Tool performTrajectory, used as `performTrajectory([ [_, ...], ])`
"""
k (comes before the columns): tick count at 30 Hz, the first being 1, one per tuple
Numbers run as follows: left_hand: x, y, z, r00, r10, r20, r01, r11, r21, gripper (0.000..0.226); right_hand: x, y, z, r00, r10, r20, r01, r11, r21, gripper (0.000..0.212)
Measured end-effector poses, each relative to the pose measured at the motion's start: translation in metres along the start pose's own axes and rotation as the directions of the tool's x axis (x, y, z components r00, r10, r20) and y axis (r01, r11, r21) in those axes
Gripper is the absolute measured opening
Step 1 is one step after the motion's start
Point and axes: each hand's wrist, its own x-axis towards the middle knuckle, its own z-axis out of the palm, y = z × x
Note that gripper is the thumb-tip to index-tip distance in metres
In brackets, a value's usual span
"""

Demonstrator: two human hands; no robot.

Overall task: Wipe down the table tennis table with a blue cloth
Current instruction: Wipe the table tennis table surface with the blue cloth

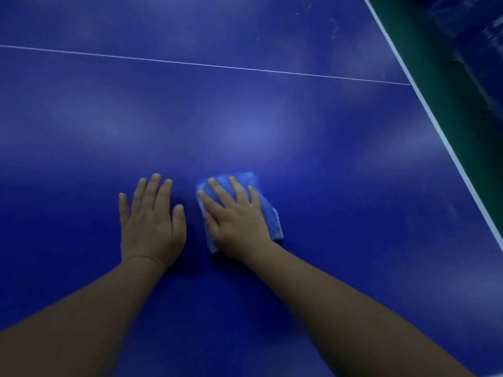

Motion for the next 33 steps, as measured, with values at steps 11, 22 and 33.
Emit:
performTrajectory([
  [11, 0.023, -0.007, 0.011, 0.992, 0.020, 0.124, -0.031, 0.995, 0.090, 0.073, 0.045, 0.194, -0.057, 0.582, 0.804, -0.121, -0.798, 0.594, 0.106, 0.051],
  [22, 0.025, -0.006, 0.009, 0.988, 0.001, 0.157, -0.014, 0.997, 0.078, 0.070, 0.023, 0.199, -0.047, 0.991, 0.137, 0.004, -0.130, 0.950, -0.283, 0.045],
  [33, 0.025, -0.007, 0.010, 0.993, 0.016, 0.120, -0.029, 0.994, 0.108, 0.065, 0.046, 0.150, -0.037, 0.999, 0.031, 0.036, -0.024, 0.983, -0.181, 0.053],
])
